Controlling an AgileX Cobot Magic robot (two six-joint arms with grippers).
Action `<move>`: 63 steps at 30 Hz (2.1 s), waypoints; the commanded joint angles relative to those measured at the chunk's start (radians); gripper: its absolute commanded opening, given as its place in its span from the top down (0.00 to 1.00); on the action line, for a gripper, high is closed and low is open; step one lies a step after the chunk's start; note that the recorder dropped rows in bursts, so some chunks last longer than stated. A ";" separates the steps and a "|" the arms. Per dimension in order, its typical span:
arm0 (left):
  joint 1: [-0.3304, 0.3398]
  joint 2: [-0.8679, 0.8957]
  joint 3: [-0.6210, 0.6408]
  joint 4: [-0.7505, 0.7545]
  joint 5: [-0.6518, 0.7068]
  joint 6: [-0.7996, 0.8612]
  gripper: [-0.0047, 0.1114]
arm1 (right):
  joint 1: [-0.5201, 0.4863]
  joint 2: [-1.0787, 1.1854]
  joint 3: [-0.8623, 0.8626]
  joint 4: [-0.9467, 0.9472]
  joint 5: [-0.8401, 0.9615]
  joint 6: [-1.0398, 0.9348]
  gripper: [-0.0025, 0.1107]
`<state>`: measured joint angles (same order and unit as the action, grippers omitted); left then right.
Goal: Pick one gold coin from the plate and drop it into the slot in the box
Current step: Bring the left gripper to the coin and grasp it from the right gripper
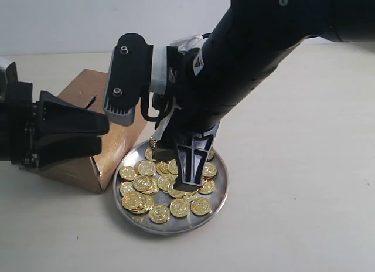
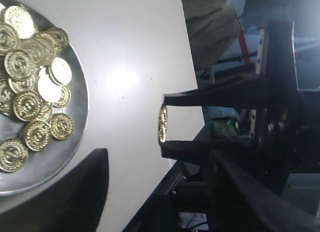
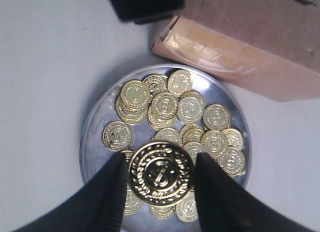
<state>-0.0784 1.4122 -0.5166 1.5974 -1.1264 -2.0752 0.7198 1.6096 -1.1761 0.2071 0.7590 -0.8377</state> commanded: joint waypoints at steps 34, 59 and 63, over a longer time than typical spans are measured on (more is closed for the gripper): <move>-0.225 0.224 -0.172 -0.092 0.057 -0.017 0.51 | 0.001 -0.009 -0.009 0.004 -0.064 0.000 0.75; -0.282 0.224 -0.221 -0.070 0.130 -0.001 0.96 | 0.001 -0.009 -0.009 0.002 -0.052 0.000 0.75; -0.282 0.224 -0.221 -0.075 0.130 0.005 0.96 | 0.001 -0.009 -0.009 -0.001 -0.052 0.000 0.67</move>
<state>-0.3546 1.6337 -0.7317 1.5467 -0.9877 -2.0830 0.7198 1.6081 -1.1784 0.2039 0.7079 -0.8377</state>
